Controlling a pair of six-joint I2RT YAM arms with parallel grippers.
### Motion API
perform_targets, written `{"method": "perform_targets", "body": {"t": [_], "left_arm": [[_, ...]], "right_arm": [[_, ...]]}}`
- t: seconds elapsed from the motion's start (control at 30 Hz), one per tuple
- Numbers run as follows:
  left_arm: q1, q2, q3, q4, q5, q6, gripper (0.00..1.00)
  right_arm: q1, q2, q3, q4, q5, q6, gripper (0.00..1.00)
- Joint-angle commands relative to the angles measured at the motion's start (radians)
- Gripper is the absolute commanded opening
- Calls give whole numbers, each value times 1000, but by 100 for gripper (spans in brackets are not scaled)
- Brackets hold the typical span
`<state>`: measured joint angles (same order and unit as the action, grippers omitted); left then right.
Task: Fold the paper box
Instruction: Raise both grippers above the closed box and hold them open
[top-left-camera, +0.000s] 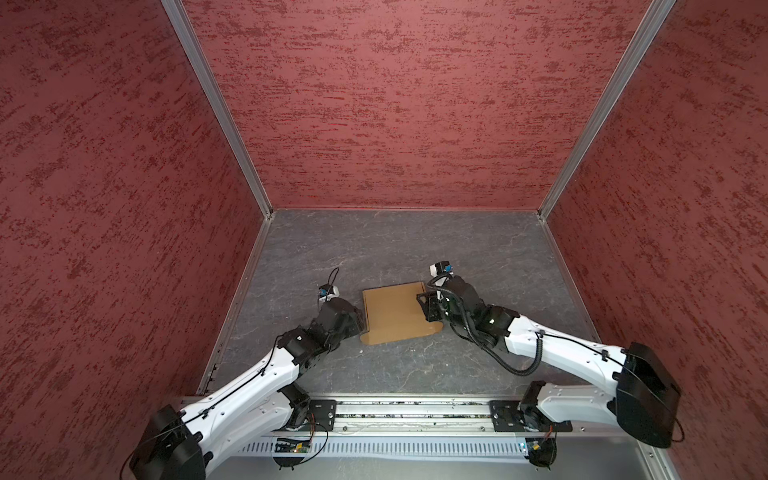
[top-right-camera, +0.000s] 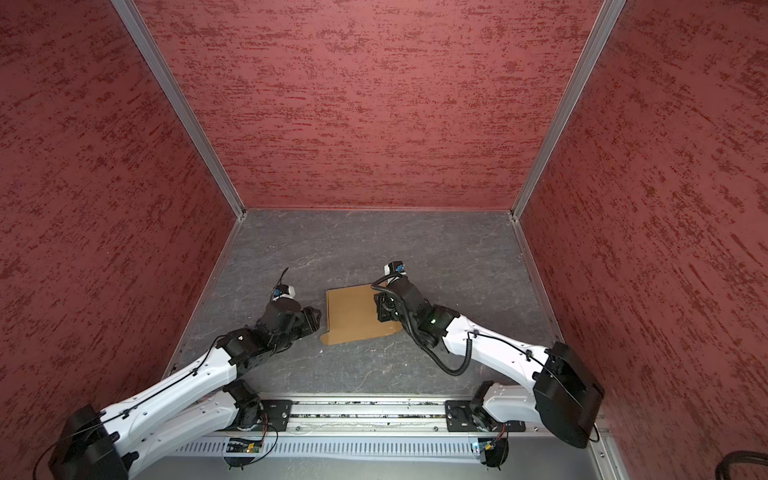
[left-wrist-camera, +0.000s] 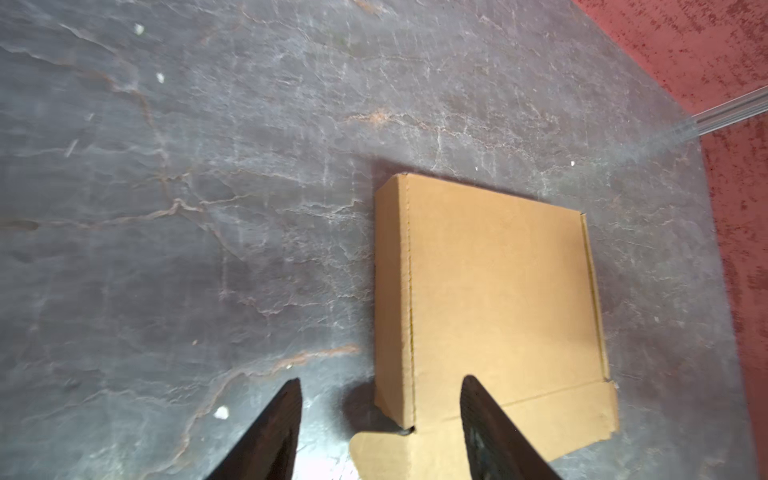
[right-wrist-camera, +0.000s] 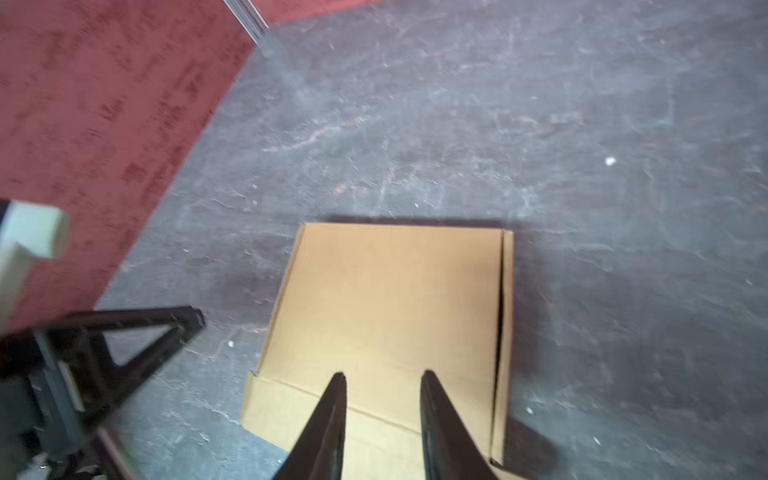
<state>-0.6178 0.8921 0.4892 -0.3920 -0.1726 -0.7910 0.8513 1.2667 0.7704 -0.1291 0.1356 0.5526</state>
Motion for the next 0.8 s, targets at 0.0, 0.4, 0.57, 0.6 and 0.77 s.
{"method": "perform_targets", "body": {"t": [0.0, 0.4, 0.57, 0.6, 0.77], "left_arm": [[61, 48, 66, 15, 180, 103, 60], [86, 316, 213, -43, 213, 145, 49], [88, 373, 266, -93, 173, 168, 45], [88, 383, 276, -98, 168, 174, 44], [87, 438, 302, -115, 150, 179, 36]], "right_arm": [[-20, 11, 24, -111, 30, -14, 34], [-187, 34, -1, -67, -128, -46, 34], [-246, 45, -5, -40, -184, -67, 33], [-255, 46, -1, -36, -192, -71, 33], [-292, 54, 6, -33, -216, -90, 33]]}}
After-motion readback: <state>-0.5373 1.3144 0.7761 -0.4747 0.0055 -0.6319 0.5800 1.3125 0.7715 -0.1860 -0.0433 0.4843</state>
